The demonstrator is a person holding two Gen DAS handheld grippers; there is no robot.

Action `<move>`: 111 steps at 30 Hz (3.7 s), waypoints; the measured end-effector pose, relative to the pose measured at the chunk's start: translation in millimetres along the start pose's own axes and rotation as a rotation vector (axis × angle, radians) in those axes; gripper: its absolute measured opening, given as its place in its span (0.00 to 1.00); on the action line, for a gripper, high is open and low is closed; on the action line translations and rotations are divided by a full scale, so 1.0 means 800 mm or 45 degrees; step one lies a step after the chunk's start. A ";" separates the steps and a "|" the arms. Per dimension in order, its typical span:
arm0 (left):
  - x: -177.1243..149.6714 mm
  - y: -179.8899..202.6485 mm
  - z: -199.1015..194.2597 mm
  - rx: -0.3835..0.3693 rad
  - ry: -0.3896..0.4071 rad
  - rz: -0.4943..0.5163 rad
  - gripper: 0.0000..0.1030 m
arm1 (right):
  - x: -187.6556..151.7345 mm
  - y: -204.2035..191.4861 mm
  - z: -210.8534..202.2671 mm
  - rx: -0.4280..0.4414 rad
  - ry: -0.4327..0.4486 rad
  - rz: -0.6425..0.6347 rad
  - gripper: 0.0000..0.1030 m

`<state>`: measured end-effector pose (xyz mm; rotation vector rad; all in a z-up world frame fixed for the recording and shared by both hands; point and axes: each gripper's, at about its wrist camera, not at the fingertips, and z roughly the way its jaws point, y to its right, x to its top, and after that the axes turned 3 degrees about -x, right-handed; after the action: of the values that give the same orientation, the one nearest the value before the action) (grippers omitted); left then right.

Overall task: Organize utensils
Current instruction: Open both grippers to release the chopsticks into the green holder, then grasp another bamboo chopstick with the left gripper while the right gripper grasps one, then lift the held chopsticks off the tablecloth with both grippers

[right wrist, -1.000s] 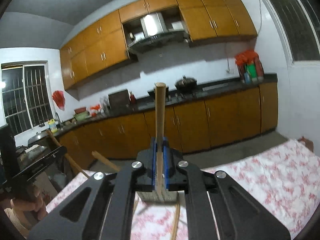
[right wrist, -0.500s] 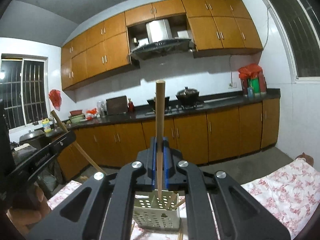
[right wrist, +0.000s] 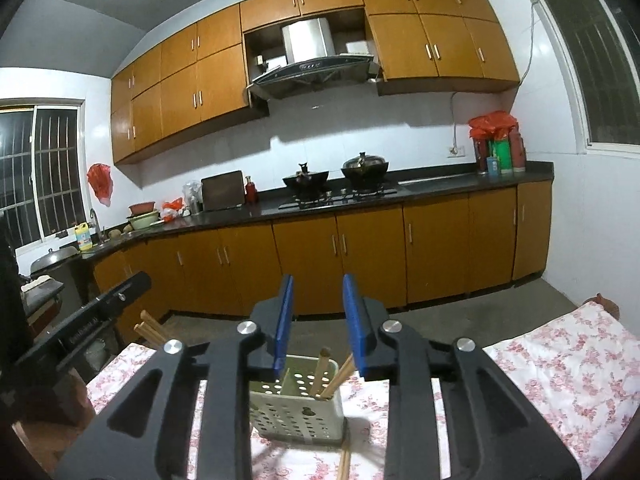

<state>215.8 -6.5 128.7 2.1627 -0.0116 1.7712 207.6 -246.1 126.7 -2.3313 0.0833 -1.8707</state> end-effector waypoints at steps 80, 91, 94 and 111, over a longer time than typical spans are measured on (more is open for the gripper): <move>-0.256 -0.102 -0.008 0.253 -0.869 0.020 0.08 | -0.272 0.069 0.037 -0.277 -0.827 -0.076 0.08; -0.256 -0.104 -0.009 0.238 -0.862 -0.013 0.08 | -0.273 0.074 0.037 -0.263 -0.823 -0.050 0.10; -0.255 -0.104 -0.008 0.241 -0.863 -0.010 0.08 | -0.273 0.073 0.037 -0.265 -0.823 -0.053 0.10; -0.254 -0.105 -0.008 0.233 -0.861 -0.027 0.08 | -0.273 0.074 0.036 -0.260 -0.823 -0.046 0.10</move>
<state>182.9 31.5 -85.7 2.7751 0.0092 0.9830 190.7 -271.9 -99.5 -2.9665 0.1610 -1.0747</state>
